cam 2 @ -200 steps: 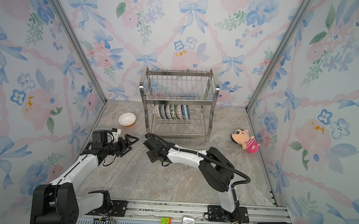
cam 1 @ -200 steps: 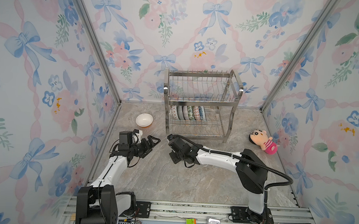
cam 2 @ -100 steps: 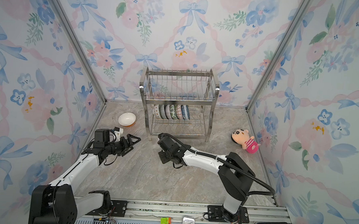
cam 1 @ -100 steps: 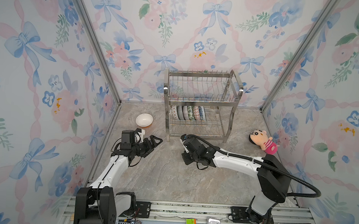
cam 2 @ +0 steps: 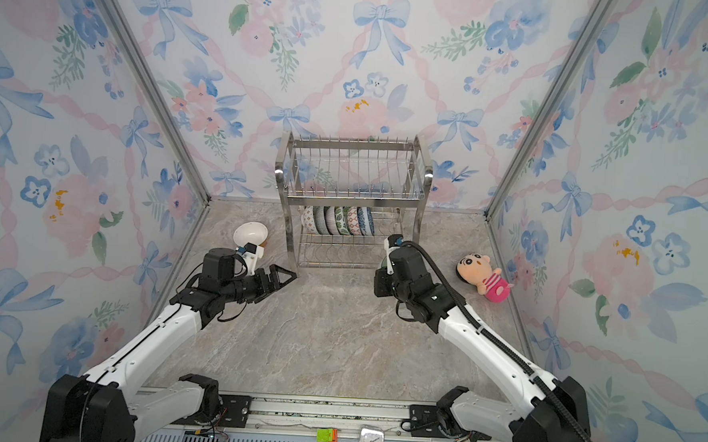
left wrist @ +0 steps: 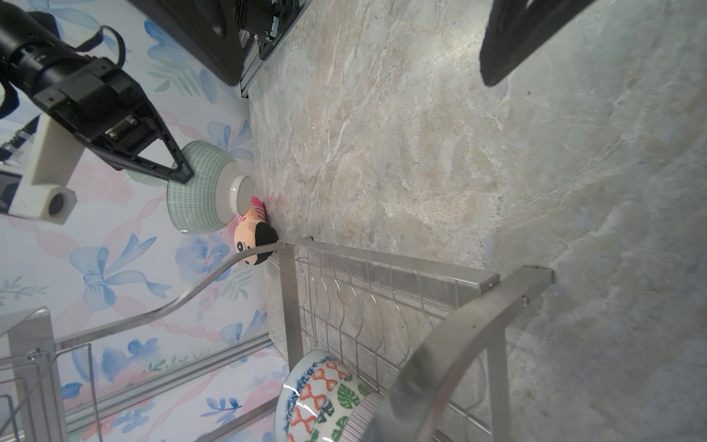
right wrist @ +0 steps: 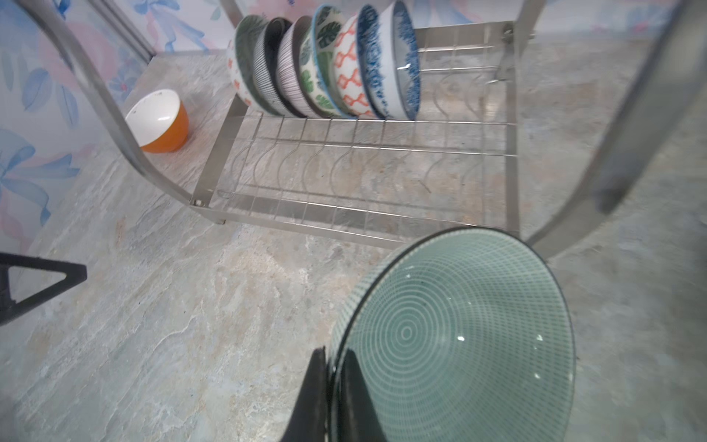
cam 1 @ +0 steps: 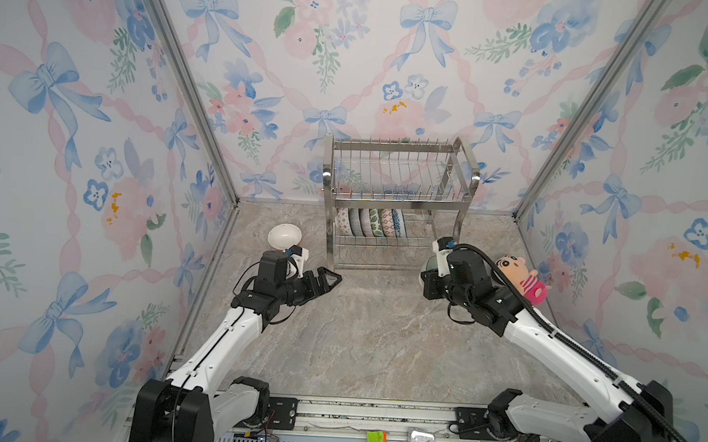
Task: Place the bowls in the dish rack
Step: 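Lift the green striped bowl with the right gripper toward the rack's end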
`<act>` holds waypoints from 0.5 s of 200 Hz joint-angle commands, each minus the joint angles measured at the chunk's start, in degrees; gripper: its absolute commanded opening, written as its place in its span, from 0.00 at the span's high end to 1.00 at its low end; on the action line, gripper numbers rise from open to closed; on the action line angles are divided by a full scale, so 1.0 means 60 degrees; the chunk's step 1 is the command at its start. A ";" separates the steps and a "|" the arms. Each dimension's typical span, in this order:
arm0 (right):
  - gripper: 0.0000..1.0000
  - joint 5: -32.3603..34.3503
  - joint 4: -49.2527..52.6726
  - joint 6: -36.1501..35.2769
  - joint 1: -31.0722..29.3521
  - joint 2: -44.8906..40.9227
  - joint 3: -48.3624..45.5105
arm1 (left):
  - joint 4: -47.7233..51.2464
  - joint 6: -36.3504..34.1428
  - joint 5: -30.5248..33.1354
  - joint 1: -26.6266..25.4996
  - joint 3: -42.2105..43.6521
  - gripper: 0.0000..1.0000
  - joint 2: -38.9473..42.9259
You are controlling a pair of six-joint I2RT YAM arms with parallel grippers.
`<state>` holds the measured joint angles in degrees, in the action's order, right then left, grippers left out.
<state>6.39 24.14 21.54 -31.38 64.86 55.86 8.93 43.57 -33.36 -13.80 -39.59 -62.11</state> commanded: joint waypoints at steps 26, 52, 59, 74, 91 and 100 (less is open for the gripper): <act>1.00 0.0012 0.1346 0.0274 0.2822 -0.0892 0.0496 | 0.0004 -0.0066 0.1399 -0.1727 -0.1103 0.02 -0.0431; 1.00 -0.0514 0.1045 0.0296 0.4197 -0.0272 0.1015 | -0.0358 0.0117 0.1662 -0.2454 -0.1465 0.02 -0.1042; 1.00 -0.0721 0.0930 0.0238 0.4462 0.0031 0.1247 | -0.0449 0.0148 0.1727 -0.2598 -0.1575 0.02 -0.1197; 1.00 -0.1187 0.0587 0.0210 0.5068 0.0654 0.1743 | -0.0590 0.0194 0.1844 -0.2875 -0.1781 0.02 -0.1517; 1.00 -0.2554 -0.0262 0.0449 0.5876 0.1305 0.2145 | -0.0697 0.0180 0.2016 -0.3087 -0.2029 0.02 -0.1887; 1.00 -0.3149 -0.0630 0.0569 0.6188 0.1714 0.2408 | -0.0804 0.0158 0.2174 -0.3205 -0.2125 0.02 -0.2025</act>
<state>-1.21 28.25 23.73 1.30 71.26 65.30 6.46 44.21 -23.33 -31.59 -50.00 -72.31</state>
